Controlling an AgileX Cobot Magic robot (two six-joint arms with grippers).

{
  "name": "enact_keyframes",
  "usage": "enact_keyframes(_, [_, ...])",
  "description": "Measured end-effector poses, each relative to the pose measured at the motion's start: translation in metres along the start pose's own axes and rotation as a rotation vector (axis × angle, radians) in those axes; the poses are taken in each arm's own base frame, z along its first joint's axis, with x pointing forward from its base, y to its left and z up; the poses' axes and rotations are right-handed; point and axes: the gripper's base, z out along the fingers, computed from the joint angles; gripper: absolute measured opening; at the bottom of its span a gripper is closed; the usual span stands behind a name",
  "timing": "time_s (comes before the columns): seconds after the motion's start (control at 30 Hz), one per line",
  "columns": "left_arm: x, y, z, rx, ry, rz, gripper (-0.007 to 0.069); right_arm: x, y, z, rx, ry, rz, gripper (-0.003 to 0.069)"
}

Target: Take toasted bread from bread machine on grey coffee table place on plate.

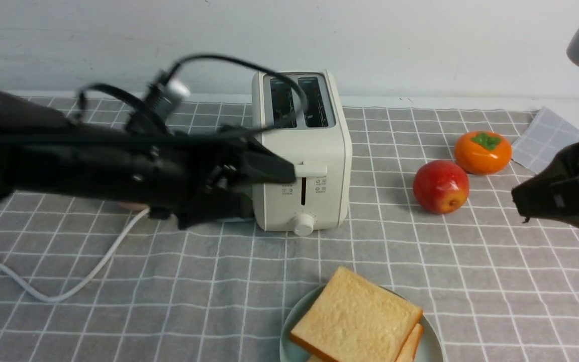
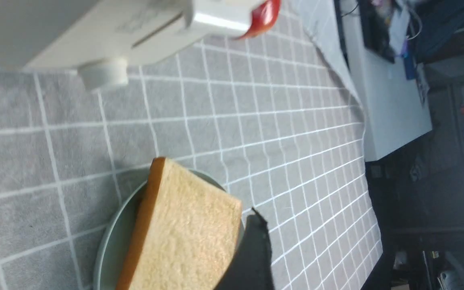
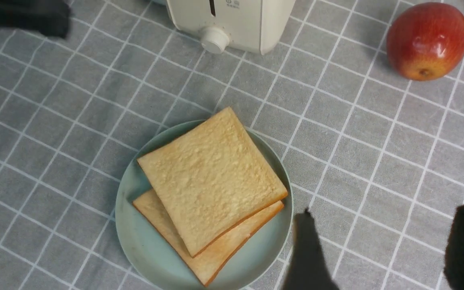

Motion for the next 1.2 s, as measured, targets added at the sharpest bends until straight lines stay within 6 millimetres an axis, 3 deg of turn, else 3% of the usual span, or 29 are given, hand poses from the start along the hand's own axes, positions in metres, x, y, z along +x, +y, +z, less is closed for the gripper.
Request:
enact_keyframes(0.03, [-0.001,-0.005,-0.015,0.012,-0.011,0.024,0.0643,0.0,0.0,0.0,-0.002,-0.001,0.009,0.0356])
enact_keyframes(0.07, [0.001,-0.011,-0.03,0.018,-0.015,0.06,0.0623,0.0,0.0,0.0,-0.002,-0.003,0.009,0.0251])
enact_keyframes(0.13, [0.004,-0.018,-0.043,0.018,-0.018,0.097,0.0597,0.0,0.0,0.0,-0.002,-0.003,0.022,0.0178])
enact_keyframes(0.17, [0.01,-0.028,-0.056,0.018,-0.024,0.139,0.0554,0.001,-0.001,-0.001,0.008,0.006,0.039,0.0067])
enact_keyframes(0.2, [0.014,-0.033,-0.06,0.018,-0.021,0.157,0.0529,0.002,-0.002,-0.002,0.019,0.011,0.052,0.0021])
enact_keyframes(0.23, [0.015,-0.034,-0.061,0.017,-0.021,0.16,0.0523,0.002,-0.002,-0.003,0.021,0.01,0.05,0.0021])
enact_keyframes(0.27, [0.024,-0.042,-0.065,0.014,0.0,0.198,0.0467,0.005,-0.004,-0.007,0.046,0.017,0.07,-0.0012])
enact_keyframes(0.47, [0.061,-0.064,-0.074,-0.069,0.12,0.318,0.0191,0.022,-0.007,-0.041,0.094,-0.106,0.12,-0.0019])
enact_keyframes(0.6, [0.073,-0.068,-0.094,-0.193,0.074,0.31,0.0033,0.064,-0.007,-0.052,0.07,-0.269,0.134,-0.0019])
enact_keyframes(0.63, [0.074,-0.069,-0.096,-0.196,0.064,0.299,0.0026,0.068,-0.008,-0.048,0.07,-0.277,0.132,-0.0019])
enact_keyframes(0.67, [0.075,-0.07,-0.103,-0.223,0.018,0.268,-0.0015,0.087,-0.009,-0.044,0.069,-0.347,0.122,-0.0019])
enact_keyframes(0.77, [0.085,-0.07,-0.117,-0.269,-0.012,0.214,-0.0014,0.126,-0.013,-0.025,0.067,-0.498,0.087,-0.0019])
enact_keyframes(0.8, [0.087,-0.069,-0.118,-0.277,-0.011,0.214,-0.0014,0.128,-0.013,-0.023,0.067,-0.507,0.084,-0.0019])
enact_keyframes(0.83, [0.098,-0.066,-0.127,-0.31,-0.004,0.201,-0.0014,0.149,-0.015,-0.005,0.064,-0.568,0.059,-0.0018])
enact_keyframes(0.9, [0.112,-0.057,-0.134,-0.362,0.001,0.177,-0.0014,0.171,-0.016,0.014,0.064,-0.613,0.029,-0.0018])
enact_keyframes(0.93, [0.115,-0.056,-0.137,-0.364,-0.005,0.17,-0.0014,0.171,-0.016,0.013,0.064,-0.618,0.028,-0.0018])
enact_keyframes(1.07, [0.154,-0.033,-0.154,-0.422,-0.048,0.111,-0.0014,0.208,-0.018,0.042,0.048,-0.658,0.001,-0.0015])
enact_keyframes(1.2, [0.185,-0.019,-0.165,-0.394,-0.095,0.106,-0.0014,0.219,-0.018,0.052,0.045,-0.645,-0.002,-0.0015])
